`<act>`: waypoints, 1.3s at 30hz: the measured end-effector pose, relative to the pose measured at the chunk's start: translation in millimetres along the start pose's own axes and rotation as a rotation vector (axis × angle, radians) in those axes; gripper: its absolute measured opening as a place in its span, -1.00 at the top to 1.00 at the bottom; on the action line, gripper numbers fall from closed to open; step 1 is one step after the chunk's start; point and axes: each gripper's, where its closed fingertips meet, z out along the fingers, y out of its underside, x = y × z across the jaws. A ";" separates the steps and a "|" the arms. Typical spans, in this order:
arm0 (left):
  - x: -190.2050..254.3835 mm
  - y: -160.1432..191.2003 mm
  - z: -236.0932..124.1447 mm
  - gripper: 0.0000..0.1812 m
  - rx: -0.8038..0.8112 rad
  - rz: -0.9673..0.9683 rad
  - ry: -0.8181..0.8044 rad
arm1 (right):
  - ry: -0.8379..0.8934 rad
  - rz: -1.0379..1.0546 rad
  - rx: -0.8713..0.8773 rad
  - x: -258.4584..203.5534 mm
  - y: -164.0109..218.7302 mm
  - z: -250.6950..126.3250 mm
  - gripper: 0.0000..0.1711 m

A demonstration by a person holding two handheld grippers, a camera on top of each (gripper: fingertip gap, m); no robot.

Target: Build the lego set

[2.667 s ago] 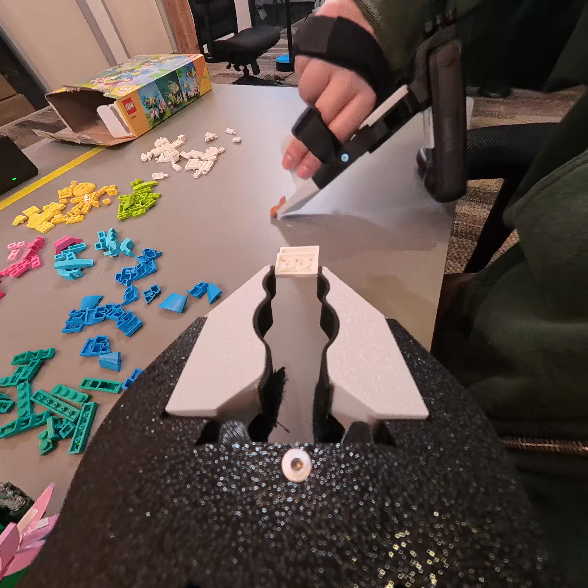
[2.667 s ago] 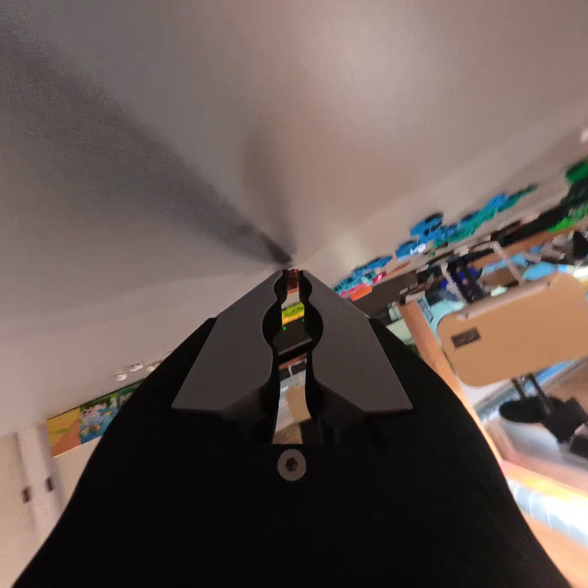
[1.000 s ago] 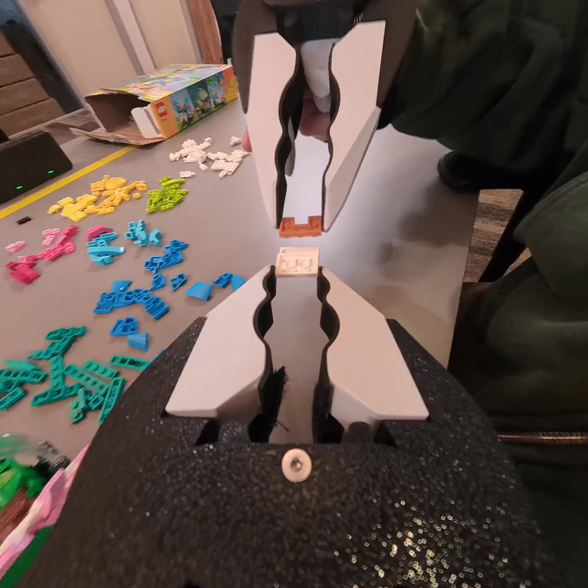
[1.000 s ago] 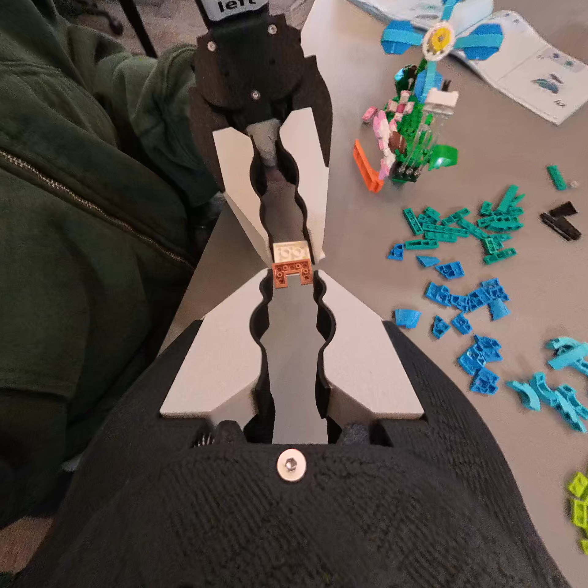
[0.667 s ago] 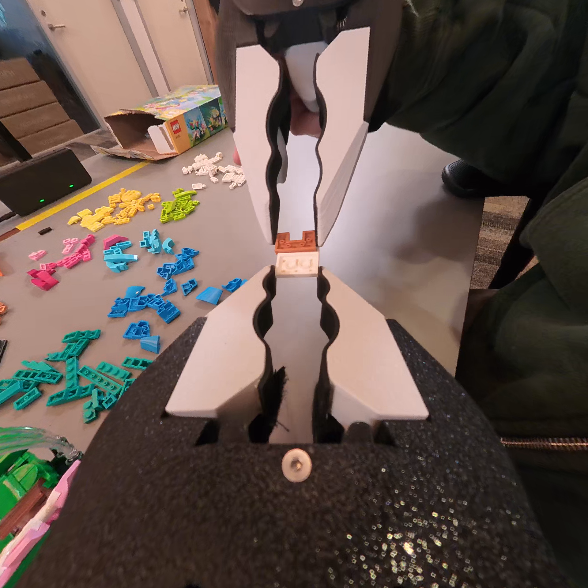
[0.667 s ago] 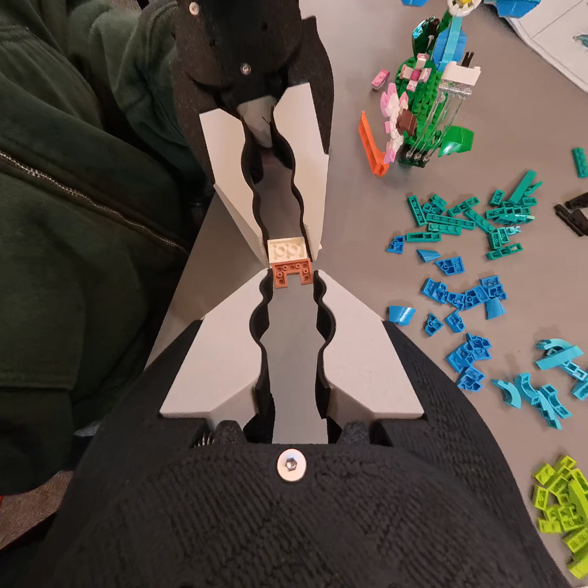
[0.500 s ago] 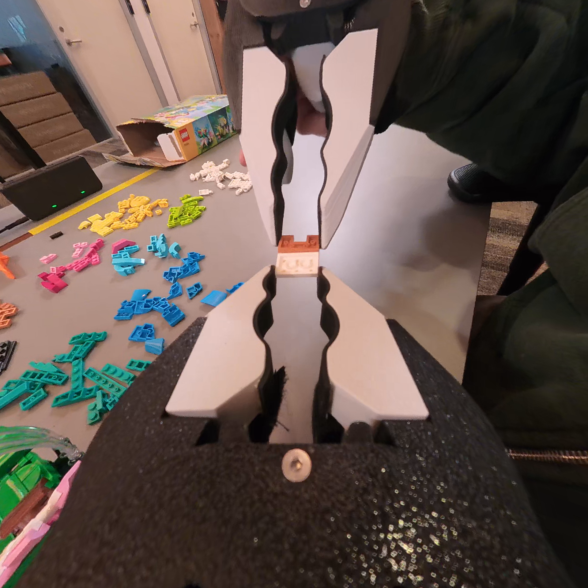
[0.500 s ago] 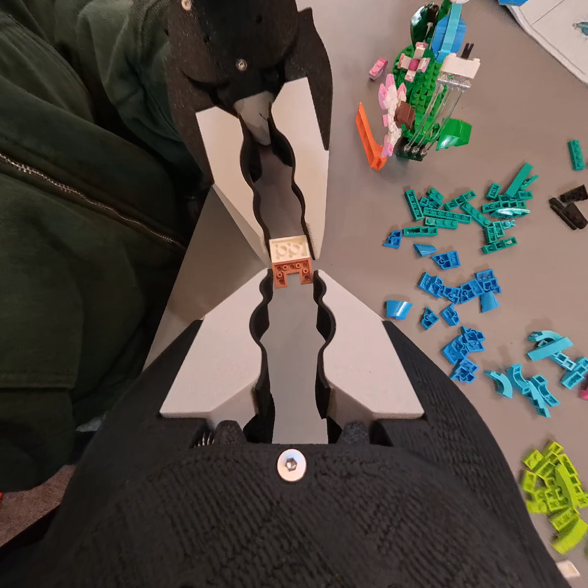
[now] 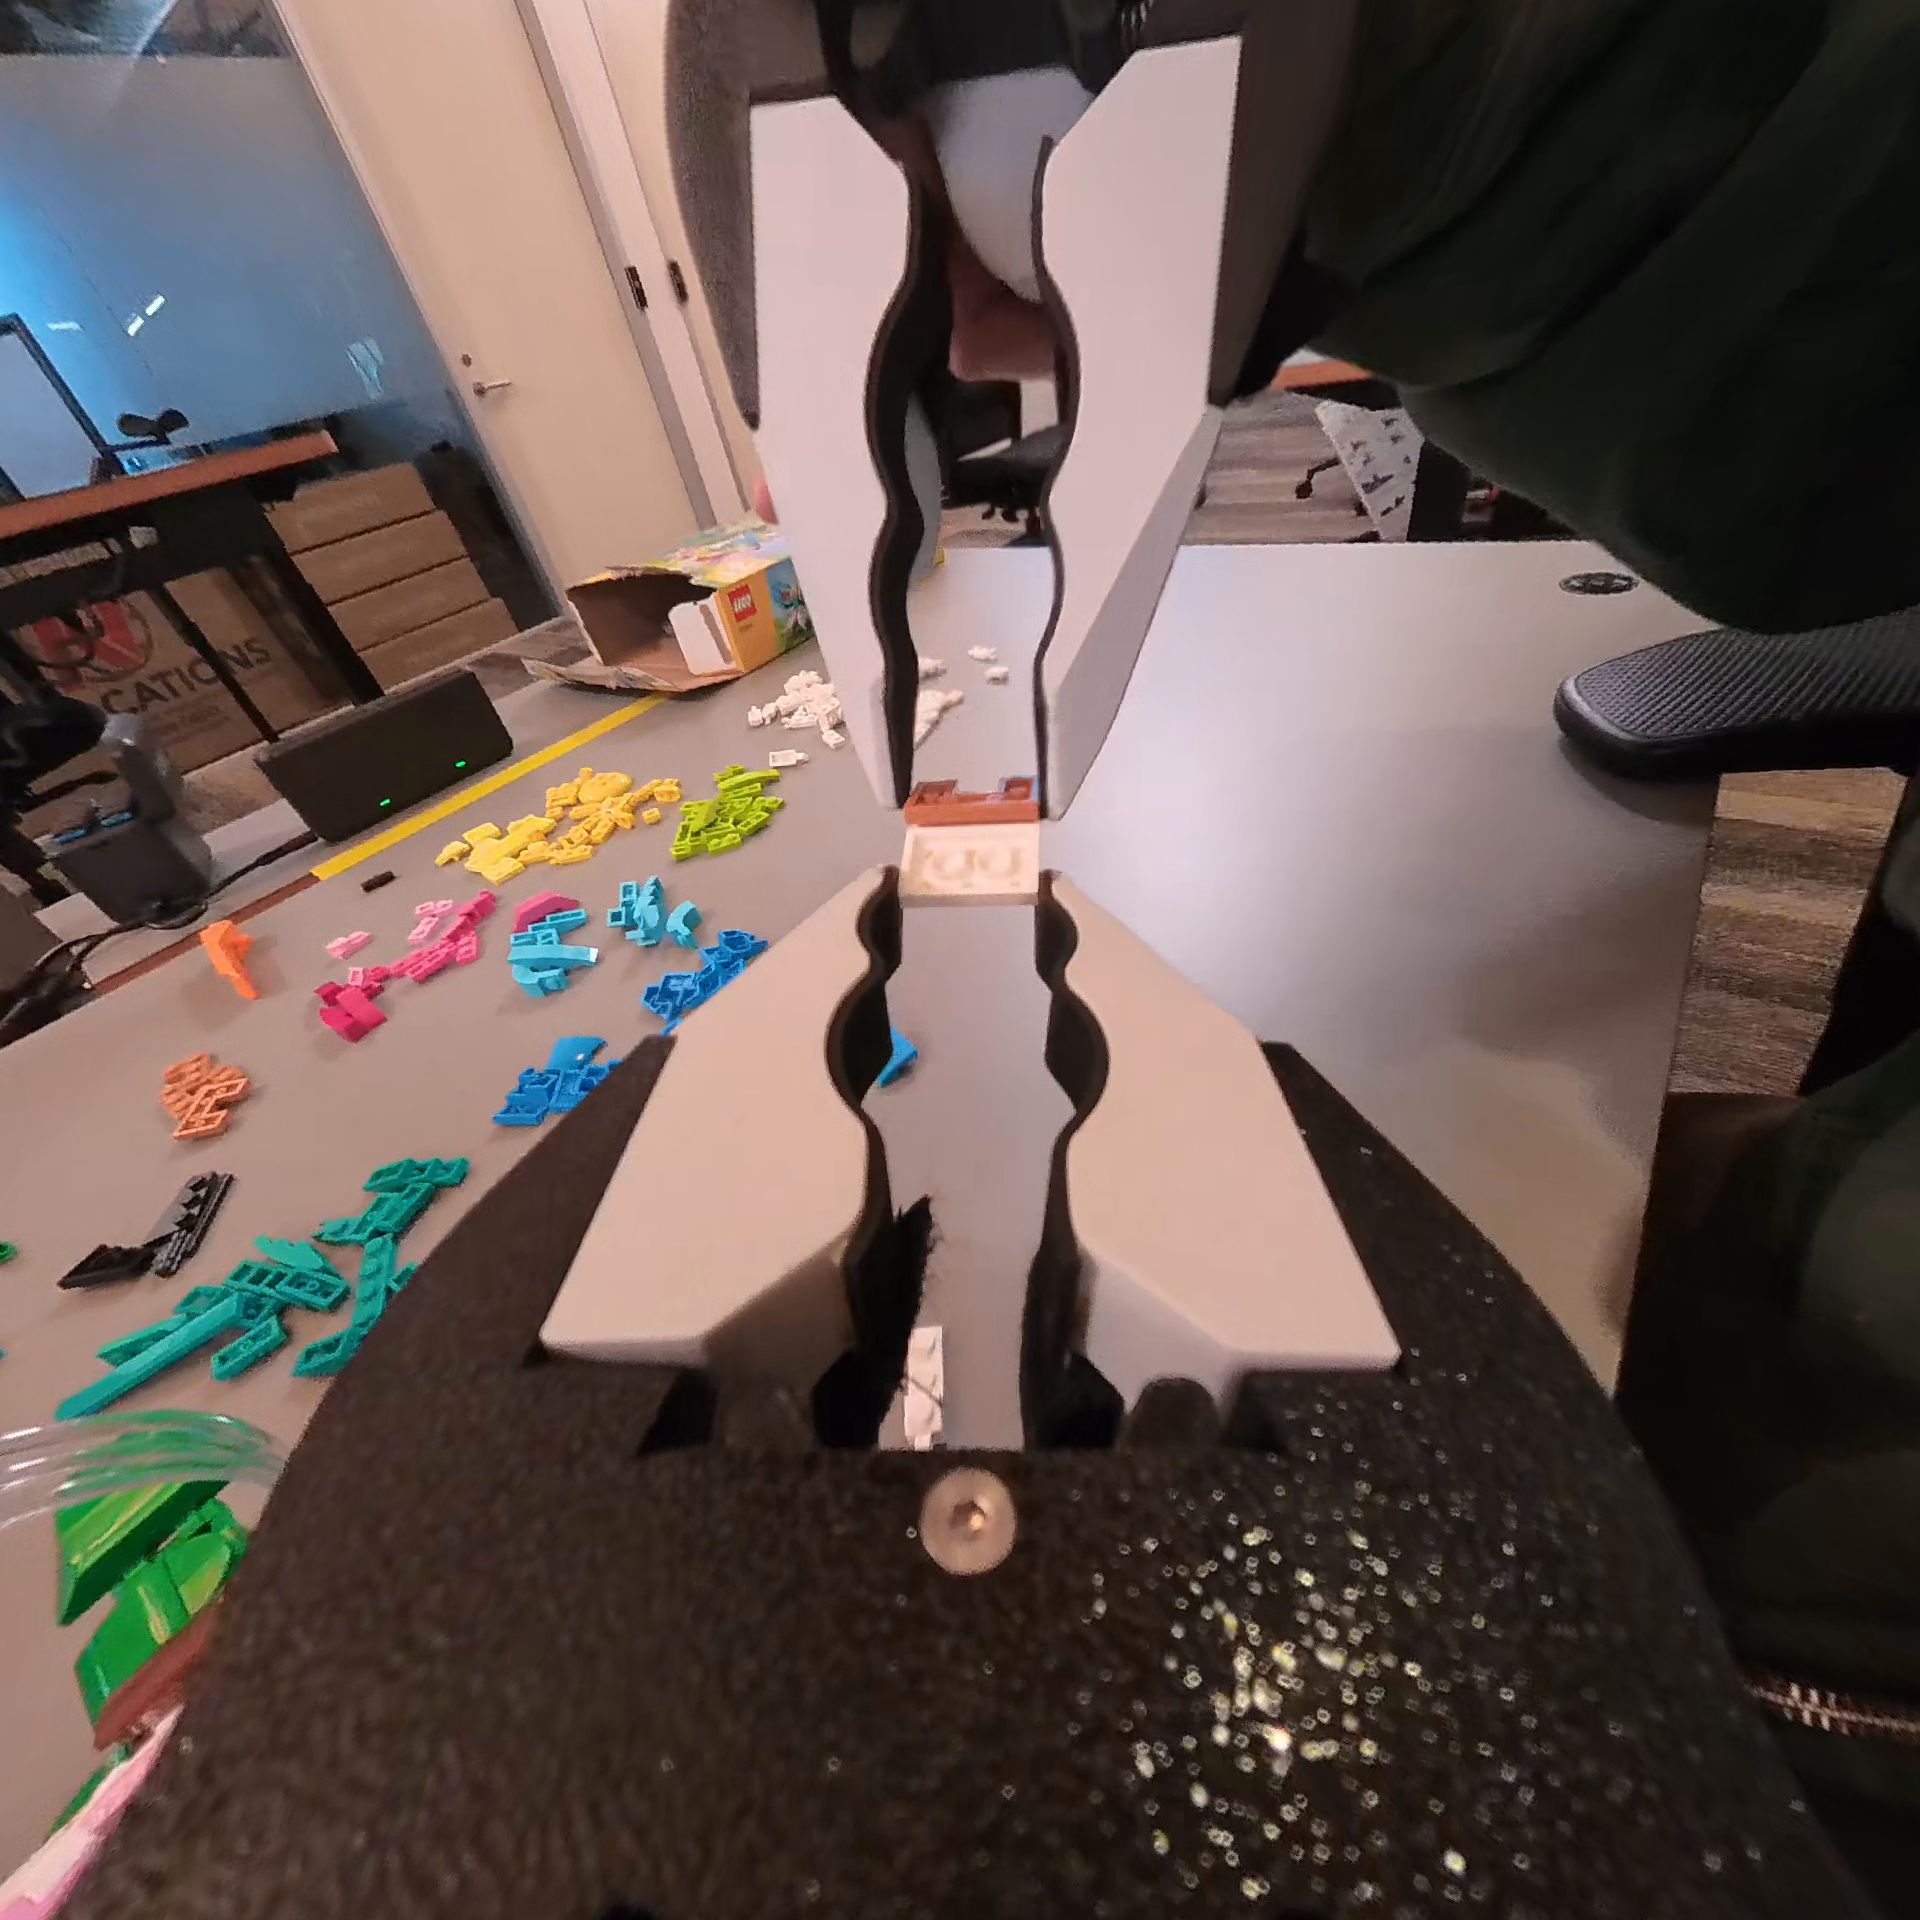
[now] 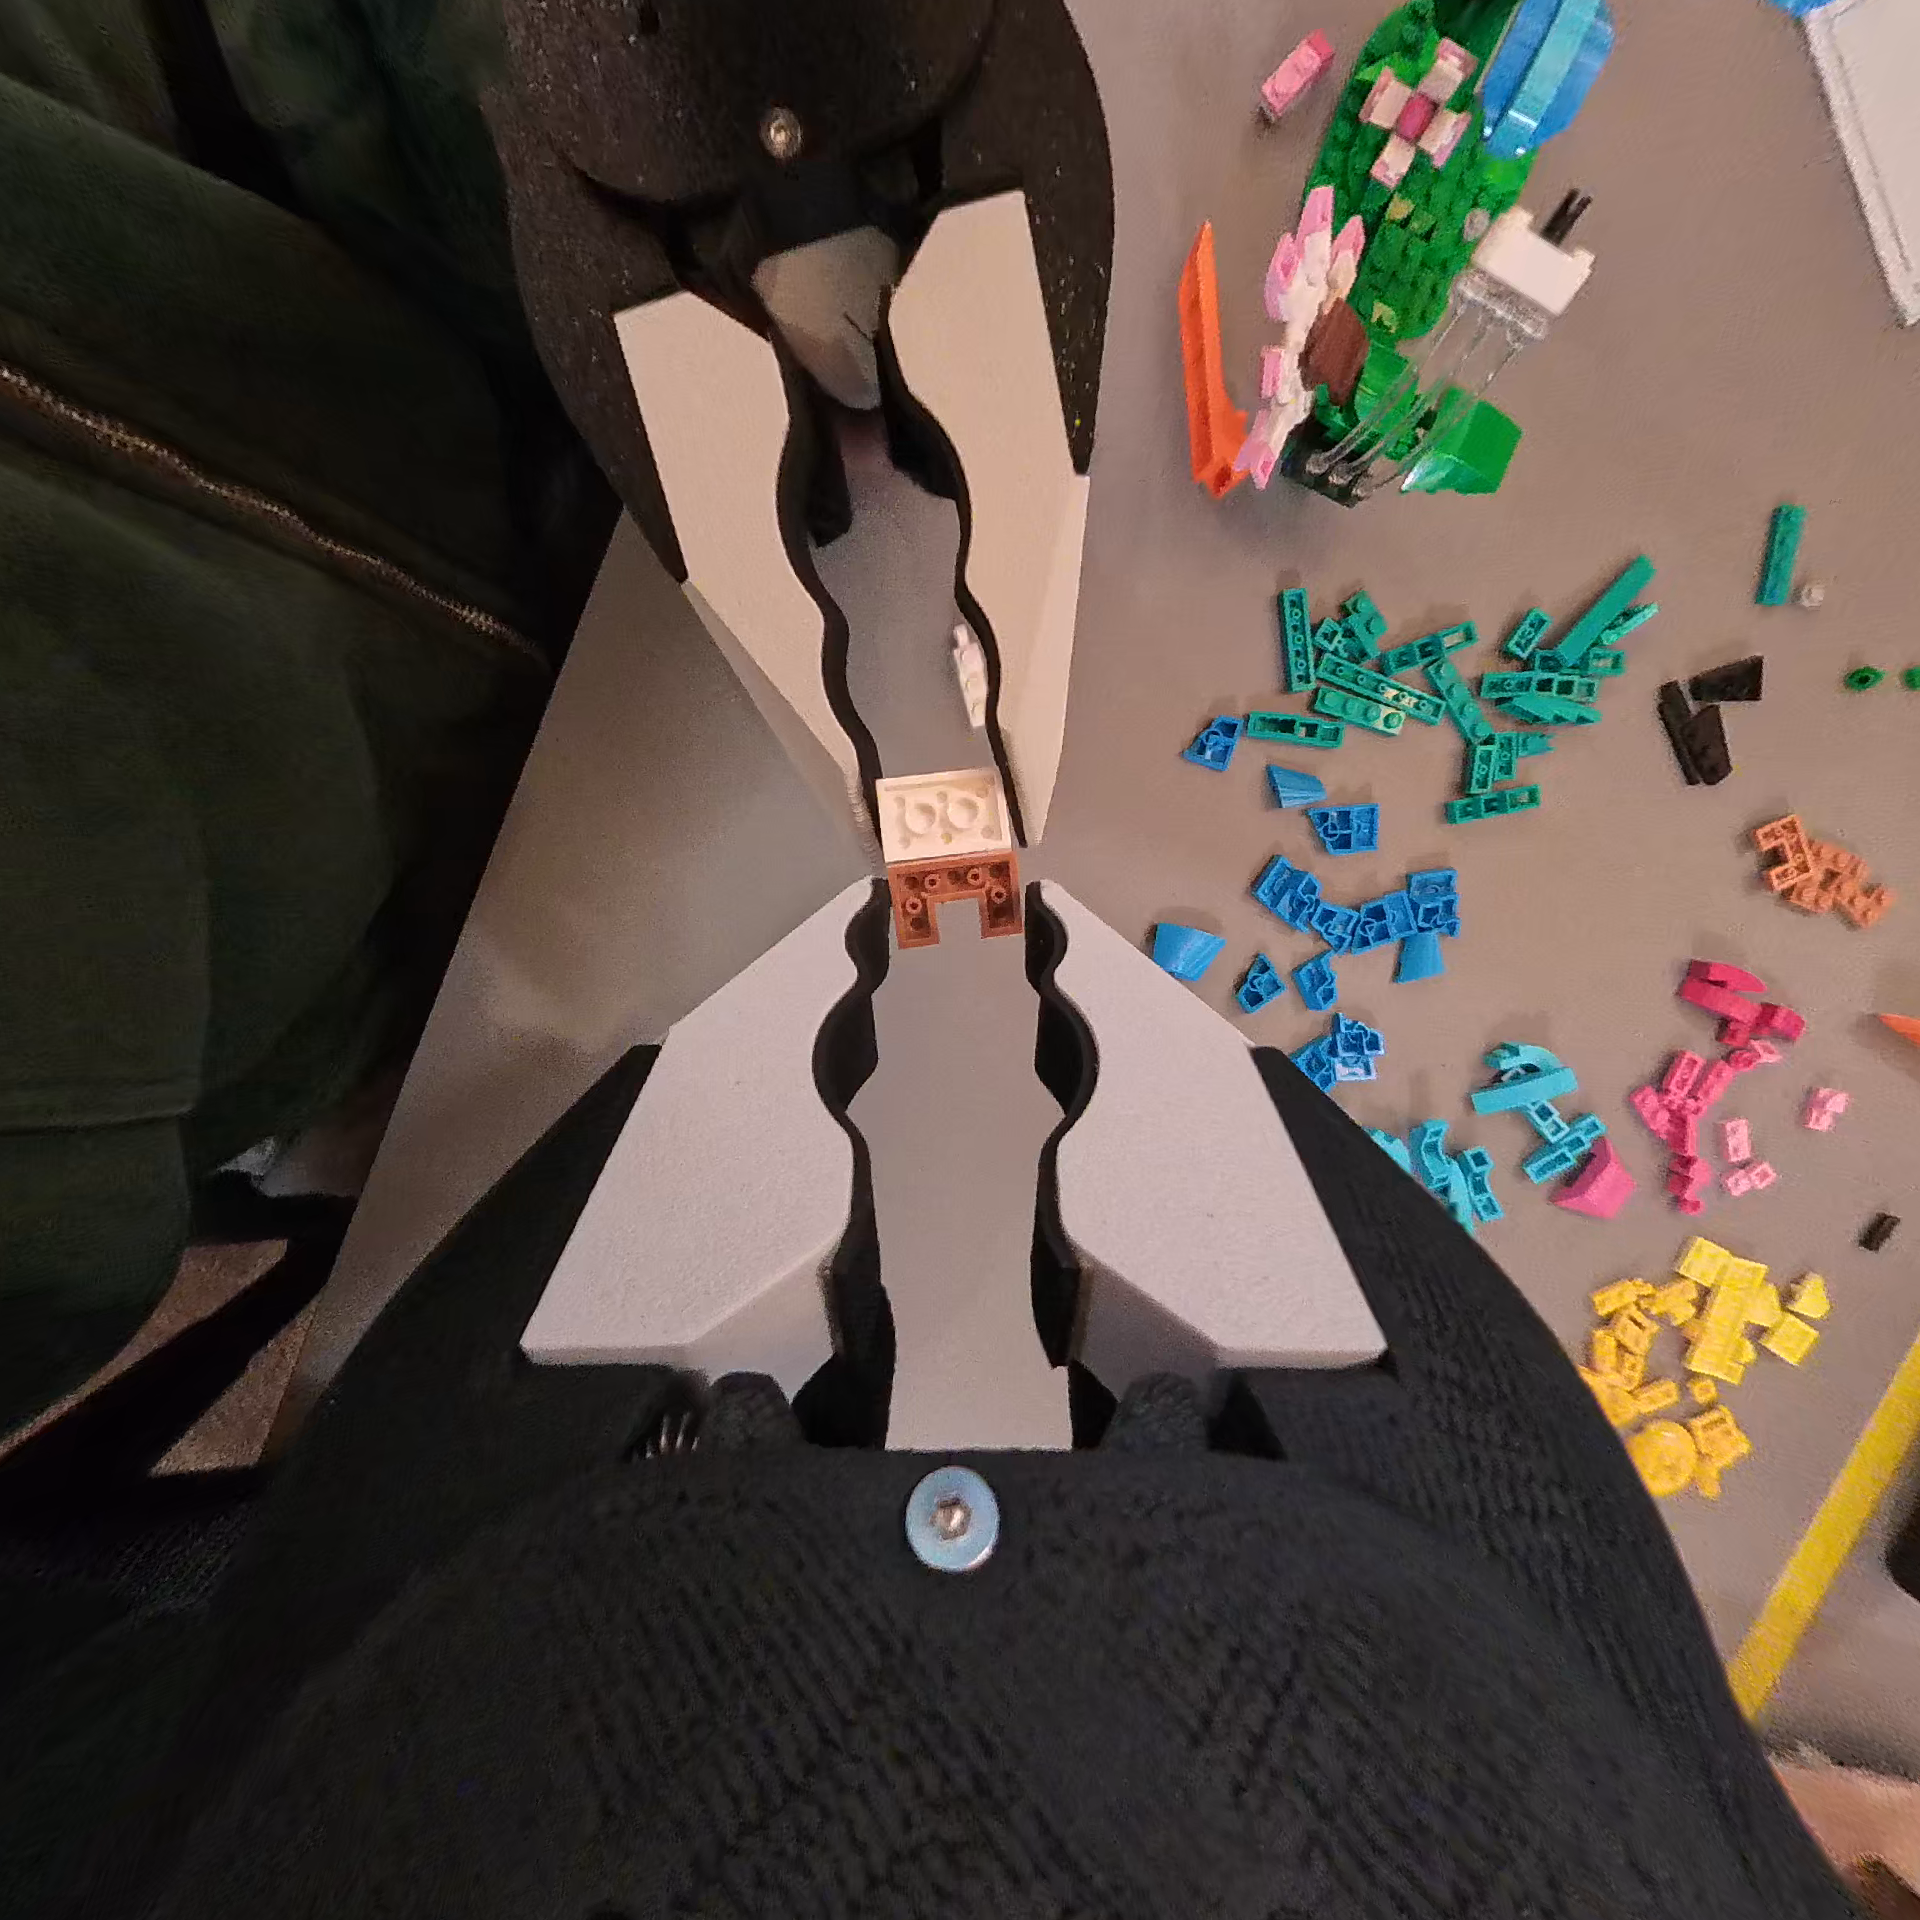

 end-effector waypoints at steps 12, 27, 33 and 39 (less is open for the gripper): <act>-3.4 -8.5 -4.0 0.75 0.052 -0.008 -0.017 | 0.024 -0.041 -0.029 3.6 -7.1 -3.8 0.66; -21.6 -24.5 -15.3 0.75 0.146 -0.325 -0.008 | 0.725 -0.762 0.018 20.7 -23.2 -7.6 0.57; -15.0 -26.3 -14.0 0.75 0.136 -0.344 0.031 | 0.834 -0.845 0.007 24.8 -30.0 -13.1 0.89; -10.7 -23.0 -13.0 0.74 0.088 -0.363 0.060 | 0.849 -0.974 -0.051 20.6 -27.0 -11.7 0.89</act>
